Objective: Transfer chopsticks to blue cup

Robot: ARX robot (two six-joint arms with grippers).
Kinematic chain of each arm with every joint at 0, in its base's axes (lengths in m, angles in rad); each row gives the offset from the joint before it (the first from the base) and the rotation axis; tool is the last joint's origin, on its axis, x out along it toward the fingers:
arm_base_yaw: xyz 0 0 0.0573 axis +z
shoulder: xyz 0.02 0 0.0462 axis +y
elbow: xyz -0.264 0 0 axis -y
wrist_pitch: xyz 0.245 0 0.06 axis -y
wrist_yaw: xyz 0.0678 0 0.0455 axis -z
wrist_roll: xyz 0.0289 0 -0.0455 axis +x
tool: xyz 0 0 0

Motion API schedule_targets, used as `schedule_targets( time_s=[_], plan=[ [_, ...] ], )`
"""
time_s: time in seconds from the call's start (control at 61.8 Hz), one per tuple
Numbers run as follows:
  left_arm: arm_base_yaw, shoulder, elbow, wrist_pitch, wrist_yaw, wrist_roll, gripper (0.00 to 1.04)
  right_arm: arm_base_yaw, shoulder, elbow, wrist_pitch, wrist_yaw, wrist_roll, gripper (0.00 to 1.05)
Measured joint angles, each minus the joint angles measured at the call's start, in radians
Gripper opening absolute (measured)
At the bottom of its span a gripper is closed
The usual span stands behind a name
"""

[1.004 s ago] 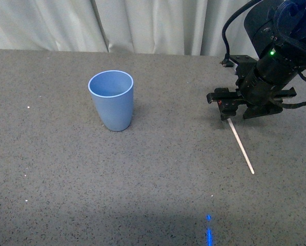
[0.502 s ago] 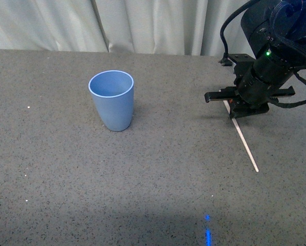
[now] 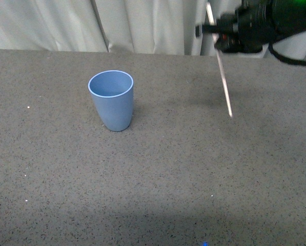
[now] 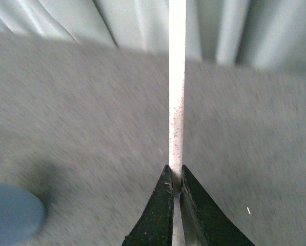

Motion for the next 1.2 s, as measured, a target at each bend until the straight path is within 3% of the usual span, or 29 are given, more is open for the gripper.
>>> schedule_targets(
  time_s=[0.227,0.421,0.761,1.198],
  plan=[
    [0.0,0.0,0.0,0.0,0.0,0.0,0.98,0.083,-0.018,-0.063,0.405,-0.144,0.059,0.01],
    [0.0,0.0,0.0,0.0,0.0,0.0,0.98,0.154,-0.001,-0.051,0.563,-0.219,0.077,0.01],
    [0.0,0.0,0.0,0.0,0.0,0.0,0.98,0.26,0.131,0.045,0.584,-0.272,0.063,0.01],
    [0.0,0.0,0.0,0.0,0.0,0.0,0.98,0.254,0.171,0.046,0.568,-0.267,0.008,0.01]
  ],
)
